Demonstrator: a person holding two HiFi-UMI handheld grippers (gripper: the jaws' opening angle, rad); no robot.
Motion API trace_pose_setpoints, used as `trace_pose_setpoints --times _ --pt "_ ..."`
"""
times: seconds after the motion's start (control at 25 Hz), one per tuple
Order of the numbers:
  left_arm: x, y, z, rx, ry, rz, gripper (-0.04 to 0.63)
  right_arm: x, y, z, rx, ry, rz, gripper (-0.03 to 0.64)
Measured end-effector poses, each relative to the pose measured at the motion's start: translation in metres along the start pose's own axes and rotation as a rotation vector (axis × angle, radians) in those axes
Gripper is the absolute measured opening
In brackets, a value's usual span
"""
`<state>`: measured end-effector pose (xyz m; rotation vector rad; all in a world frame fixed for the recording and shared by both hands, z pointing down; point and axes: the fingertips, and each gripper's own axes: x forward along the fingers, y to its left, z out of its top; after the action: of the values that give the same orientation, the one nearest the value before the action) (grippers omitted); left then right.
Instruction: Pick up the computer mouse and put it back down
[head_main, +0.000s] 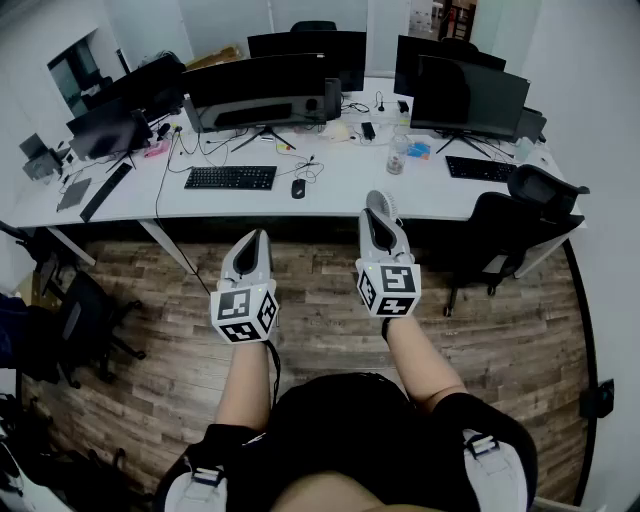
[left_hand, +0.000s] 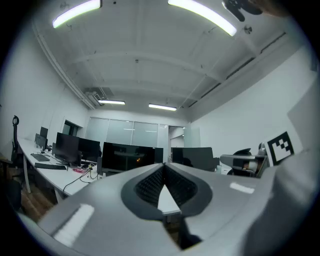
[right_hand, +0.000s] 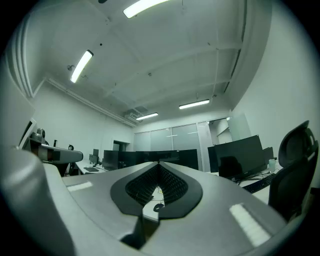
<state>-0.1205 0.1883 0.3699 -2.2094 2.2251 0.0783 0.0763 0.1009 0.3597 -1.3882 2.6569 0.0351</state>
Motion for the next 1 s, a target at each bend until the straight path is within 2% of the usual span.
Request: trace_pose_setpoints --times 0.32,0.76,1.0 --pt "0.0 0.002 -0.007 -0.017 0.01 -0.004 0.055 -0.001 -0.002 -0.006 0.011 0.001 -0.021 -0.002" --pt "0.007 0.042 -0.016 -0.021 0.011 -0.054 0.055 0.019 0.03 -0.009 -0.005 -0.017 -0.078 -0.002" --pt "0.031 0.057 -0.028 -0.031 0.041 -0.082 0.055 0.038 0.019 -0.018 0.001 -0.004 -0.124 -0.002"
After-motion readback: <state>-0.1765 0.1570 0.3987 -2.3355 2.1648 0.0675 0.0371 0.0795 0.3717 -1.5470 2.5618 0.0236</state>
